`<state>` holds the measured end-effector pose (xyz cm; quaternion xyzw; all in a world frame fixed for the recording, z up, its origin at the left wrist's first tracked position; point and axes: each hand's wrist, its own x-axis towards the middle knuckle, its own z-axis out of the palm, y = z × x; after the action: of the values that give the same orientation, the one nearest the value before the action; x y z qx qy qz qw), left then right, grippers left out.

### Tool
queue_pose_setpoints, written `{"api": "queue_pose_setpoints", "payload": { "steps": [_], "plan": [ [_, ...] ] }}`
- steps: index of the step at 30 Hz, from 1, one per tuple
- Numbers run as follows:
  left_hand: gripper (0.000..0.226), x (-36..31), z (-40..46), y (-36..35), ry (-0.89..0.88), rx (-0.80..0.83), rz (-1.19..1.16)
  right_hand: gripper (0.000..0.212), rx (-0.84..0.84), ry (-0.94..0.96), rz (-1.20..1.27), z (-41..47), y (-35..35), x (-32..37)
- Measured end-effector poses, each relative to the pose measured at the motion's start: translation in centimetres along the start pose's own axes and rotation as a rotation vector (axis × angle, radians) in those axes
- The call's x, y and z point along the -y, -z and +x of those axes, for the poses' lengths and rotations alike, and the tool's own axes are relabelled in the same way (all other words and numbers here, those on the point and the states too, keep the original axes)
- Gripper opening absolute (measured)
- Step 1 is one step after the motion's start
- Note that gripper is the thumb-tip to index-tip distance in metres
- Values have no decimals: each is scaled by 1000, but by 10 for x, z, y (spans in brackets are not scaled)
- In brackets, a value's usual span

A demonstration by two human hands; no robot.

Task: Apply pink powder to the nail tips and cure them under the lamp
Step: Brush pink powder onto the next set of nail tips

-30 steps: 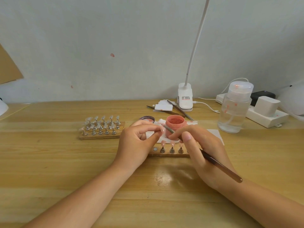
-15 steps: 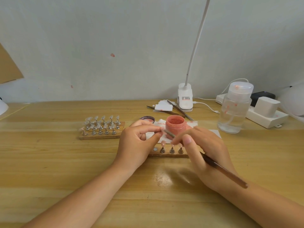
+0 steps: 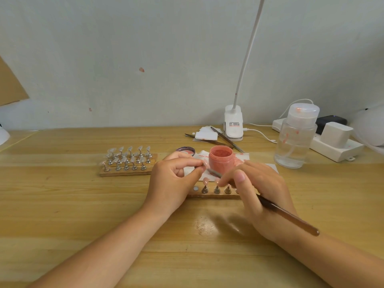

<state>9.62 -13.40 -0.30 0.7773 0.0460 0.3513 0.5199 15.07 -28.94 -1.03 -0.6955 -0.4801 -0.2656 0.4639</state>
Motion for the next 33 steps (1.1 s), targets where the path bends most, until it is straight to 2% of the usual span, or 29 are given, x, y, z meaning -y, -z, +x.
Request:
{"api": "queue_pose_setpoints", "payload": {
  "steps": [2,6,9,13,17,20,29,33],
  "plan": [
    [32,-1,0,0,-5,-3,-1,43,6,-10,-18,-1,-1,-1],
    [31,-1,0,0,-8,4,10,54,-4,-17,38,0,0,0],
    [34,1,0,0,-9,-6,-1,46,-14,-27,7,0,-1,-1],
    [30,1,1,0,-21,-5,30,61,5,-49,74,-1,-1,-2],
    [32,2,0,1,-33,3,8,50,0,-68,63,-1,-2,-2],
    [31,3,1,1,-38,4,21,58,1,-81,105,-1,-1,-2],
    [24,6,2,1,-55,11,15,59,4,-108,166,-1,0,0],
    [26,6,1,2,-79,22,15,47,21,-146,136,-1,-1,0]
  ]
}}
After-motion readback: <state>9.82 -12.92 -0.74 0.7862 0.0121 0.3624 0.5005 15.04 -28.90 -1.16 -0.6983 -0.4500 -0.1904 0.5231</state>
